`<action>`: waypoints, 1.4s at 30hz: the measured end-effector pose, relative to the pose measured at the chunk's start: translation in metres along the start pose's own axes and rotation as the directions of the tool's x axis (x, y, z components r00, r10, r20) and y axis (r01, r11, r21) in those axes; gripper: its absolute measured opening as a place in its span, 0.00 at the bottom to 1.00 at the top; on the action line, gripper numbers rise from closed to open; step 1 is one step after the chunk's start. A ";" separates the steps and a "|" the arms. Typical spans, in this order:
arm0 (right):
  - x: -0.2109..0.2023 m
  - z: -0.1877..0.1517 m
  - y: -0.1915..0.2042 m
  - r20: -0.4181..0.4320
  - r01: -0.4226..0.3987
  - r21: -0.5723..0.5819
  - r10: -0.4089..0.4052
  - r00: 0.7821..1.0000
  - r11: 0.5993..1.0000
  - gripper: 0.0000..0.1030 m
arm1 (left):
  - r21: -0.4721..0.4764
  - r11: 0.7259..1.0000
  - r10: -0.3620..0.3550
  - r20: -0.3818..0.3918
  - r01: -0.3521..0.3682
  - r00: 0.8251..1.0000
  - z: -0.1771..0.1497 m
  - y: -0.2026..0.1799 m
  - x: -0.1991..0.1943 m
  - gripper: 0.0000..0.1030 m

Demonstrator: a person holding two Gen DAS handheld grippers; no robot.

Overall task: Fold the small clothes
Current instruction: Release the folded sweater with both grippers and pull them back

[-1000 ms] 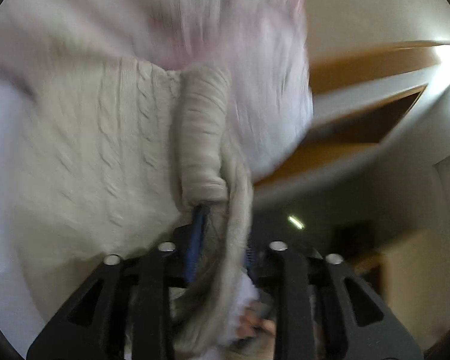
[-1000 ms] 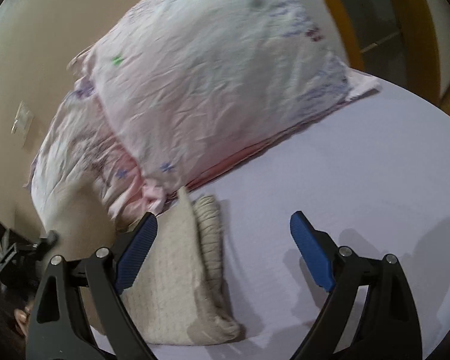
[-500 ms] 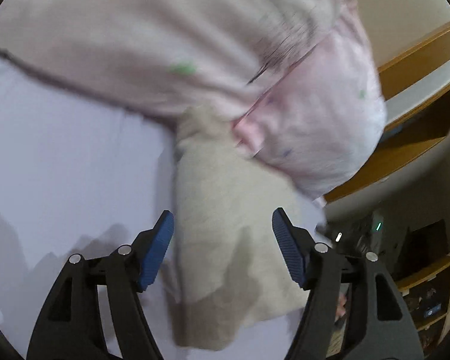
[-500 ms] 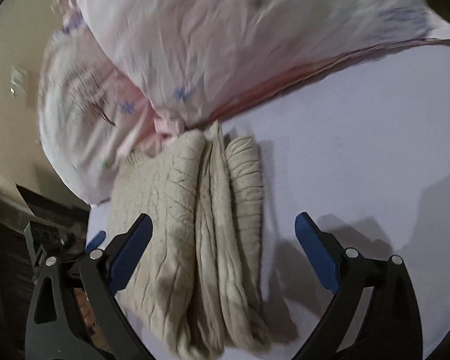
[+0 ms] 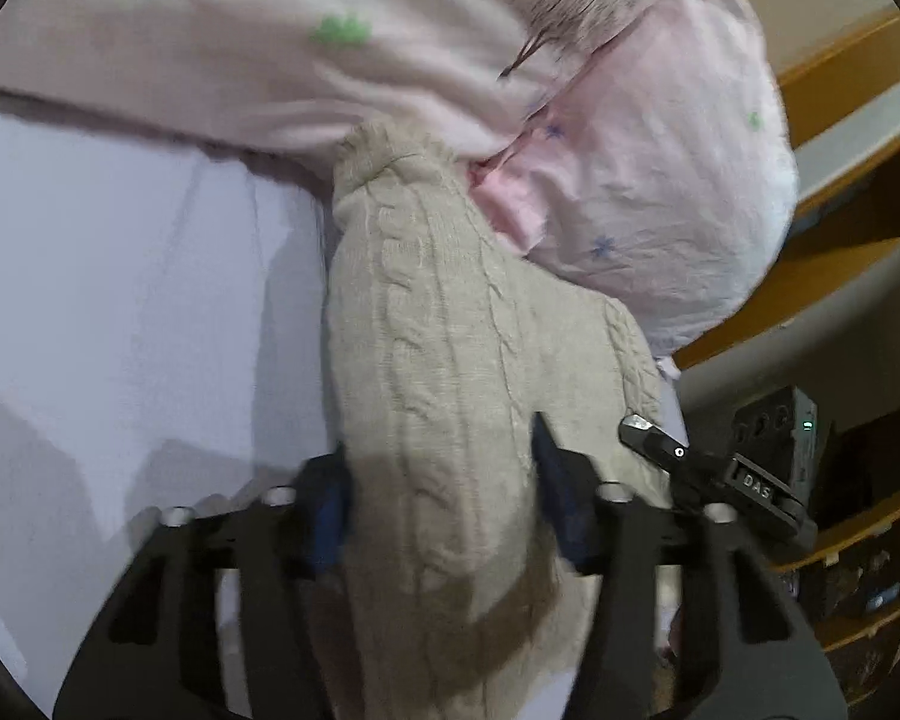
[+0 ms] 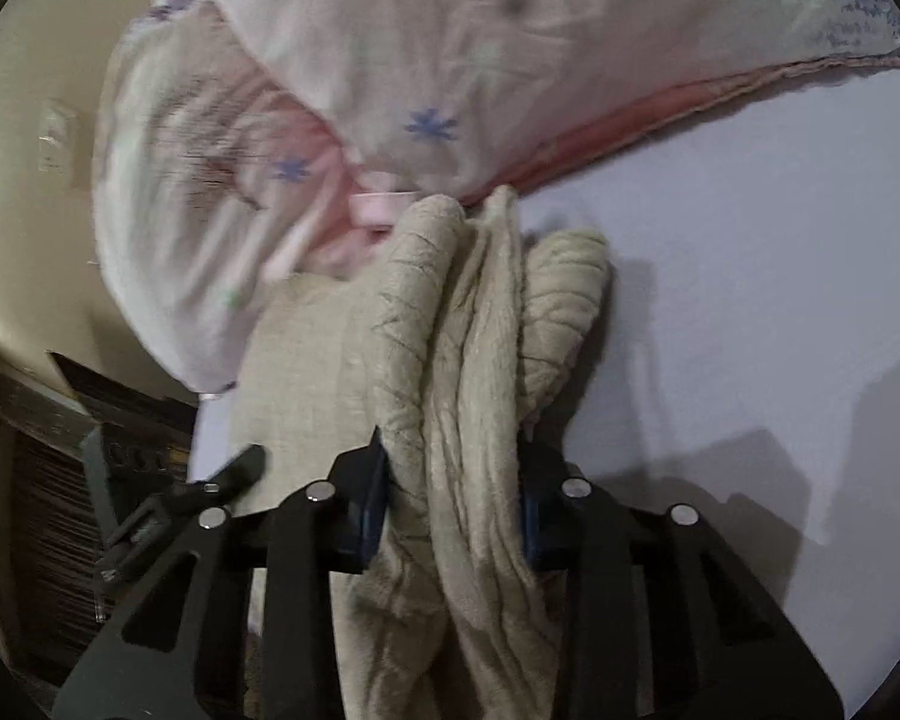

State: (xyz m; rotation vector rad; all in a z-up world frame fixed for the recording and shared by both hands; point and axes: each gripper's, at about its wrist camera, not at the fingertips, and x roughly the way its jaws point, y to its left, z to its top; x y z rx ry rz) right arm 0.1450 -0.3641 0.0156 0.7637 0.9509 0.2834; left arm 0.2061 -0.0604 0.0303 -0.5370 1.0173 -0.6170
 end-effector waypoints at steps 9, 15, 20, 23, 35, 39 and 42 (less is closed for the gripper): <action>0.001 -0.017 0.043 0.145 0.186 -0.132 -0.167 0.975 0.974 0.51 | 0.072 0.961 0.250 0.179 -0.266 0.952 0.003 0.010 -0.069 0.60; 0.012 -0.025 0.065 0.085 0.108 -0.206 -0.093 0.992 0.973 0.17 | 0.124 0.939 0.289 0.224 -0.322 0.931 -0.022 -0.010 -0.081 0.80; 0.017 -0.023 0.050 0.107 0.140 -0.132 -0.126 0.986 0.981 0.07 | 0.169 0.898 0.366 0.227 -0.407 0.902 -0.057 -0.023 -0.085 0.91; -0.001 -0.012 0.035 0.157 0.225 -0.057 -0.214 0.964 0.973 0.07 | 0.163 0.892 0.382 0.230 -0.422 0.895 -0.075 -0.016 -0.093 0.93; -0.005 -0.079 0.076 0.029 0.193 -0.261 -0.192 0.981 0.946 0.32 | 0.174 0.844 0.478 0.187 -0.508 0.858 -0.120 -0.008 -0.086 0.99; -0.020 -0.074 0.055 0.040 0.127 -0.163 -0.122 0.992 0.978 0.26 | 0.226 0.782 0.559 0.160 -0.582 0.813 -0.131 -0.013 -0.073 0.99; -0.061 -0.090 0.066 0.185 0.211 -0.235 -0.169 0.968 0.949 0.98 | 0.243 0.759 0.588 0.143 -0.604 0.796 -0.136 -0.014 -0.067 0.99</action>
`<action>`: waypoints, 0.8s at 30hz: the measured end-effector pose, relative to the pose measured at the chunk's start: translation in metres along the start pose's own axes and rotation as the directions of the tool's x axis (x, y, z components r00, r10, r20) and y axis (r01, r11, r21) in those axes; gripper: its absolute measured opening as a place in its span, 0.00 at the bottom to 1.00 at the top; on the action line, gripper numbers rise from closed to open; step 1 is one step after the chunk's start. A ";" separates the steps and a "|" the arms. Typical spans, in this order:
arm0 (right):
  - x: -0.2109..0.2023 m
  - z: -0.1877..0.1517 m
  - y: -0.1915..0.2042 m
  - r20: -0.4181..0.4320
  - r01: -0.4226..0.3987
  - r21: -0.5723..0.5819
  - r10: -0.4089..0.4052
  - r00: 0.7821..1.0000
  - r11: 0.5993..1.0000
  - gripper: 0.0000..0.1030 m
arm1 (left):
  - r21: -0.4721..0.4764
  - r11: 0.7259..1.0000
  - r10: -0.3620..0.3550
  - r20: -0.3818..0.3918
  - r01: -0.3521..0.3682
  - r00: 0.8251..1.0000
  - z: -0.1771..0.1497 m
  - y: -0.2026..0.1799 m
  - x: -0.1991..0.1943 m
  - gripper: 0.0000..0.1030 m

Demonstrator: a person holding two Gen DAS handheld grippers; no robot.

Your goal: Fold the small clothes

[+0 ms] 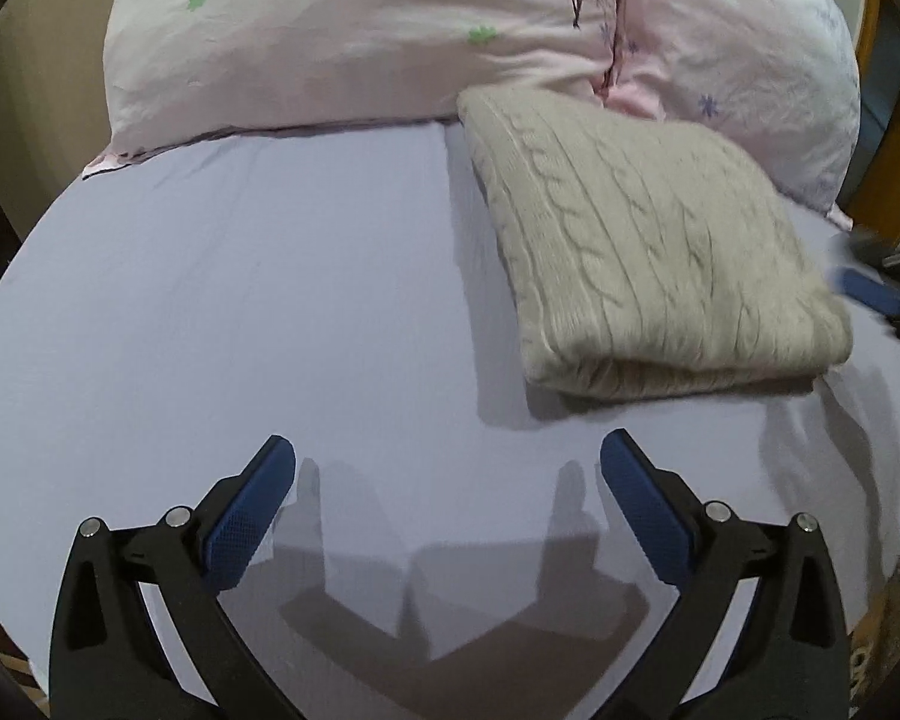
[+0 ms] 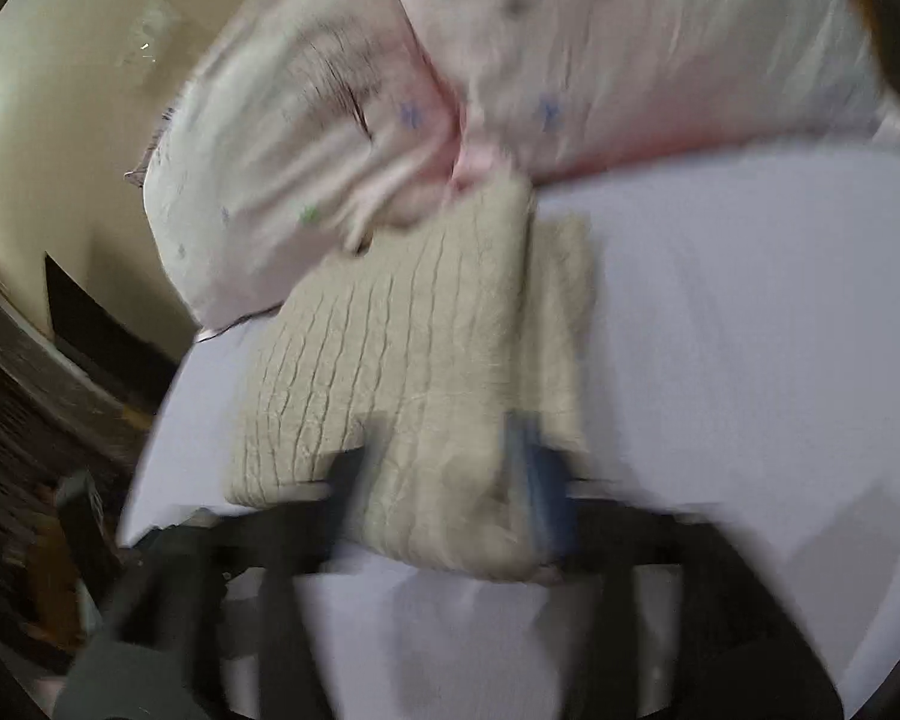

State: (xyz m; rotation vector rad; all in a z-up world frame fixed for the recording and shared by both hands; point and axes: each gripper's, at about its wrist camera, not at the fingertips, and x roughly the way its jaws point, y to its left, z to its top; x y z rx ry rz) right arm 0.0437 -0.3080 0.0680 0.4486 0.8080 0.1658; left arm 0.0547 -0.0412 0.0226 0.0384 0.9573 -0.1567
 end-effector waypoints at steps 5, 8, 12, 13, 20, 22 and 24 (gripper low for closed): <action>-0.039 -0.039 0.006 0.071 0.205 -0.075 -0.200 0.977 0.976 0.98 | 0.048 0.997 0.054 -0.034 -0.052 0.998 -0.008 -0.013 0.012 0.99; -0.009 -0.052 0.010 -0.029 0.235 -0.103 -0.239 0.971 0.966 0.98 | 0.053 0.998 0.039 -0.035 -0.037 0.999 -0.010 -0.018 0.014 0.99; 0.027 -0.061 0.018 -0.128 0.253 -0.108 -0.266 0.955 0.961 0.98 | 0.047 0.998 0.042 -0.023 -0.041 0.999 -0.011 -0.020 0.017 0.99; 0.033 -0.062 0.022 -0.134 0.268 -0.116 -0.283 0.950 0.956 0.98 | 0.049 0.998 0.042 -0.009 -0.041 0.999 -0.012 -0.020 0.017 0.99; 0.056 -0.072 0.045 -0.081 0.388 -0.244 -0.418 0.905 0.889 0.98 | 0.050 0.998 0.043 0.024 -0.044 0.999 -0.012 -0.020 0.017 0.99; 0.055 -0.072 0.043 -0.083 0.382 -0.245 -0.412 0.908 0.891 0.98 | 0.051 0.998 0.042 0.025 -0.043 0.999 -0.012 -0.020 0.017 0.99; 0.053 -0.074 0.042 -0.082 0.382 -0.244 -0.411 0.908 0.891 0.98 | 0.050 0.998 0.042 0.025 -0.043 0.999 -0.012 -0.020 0.017 0.99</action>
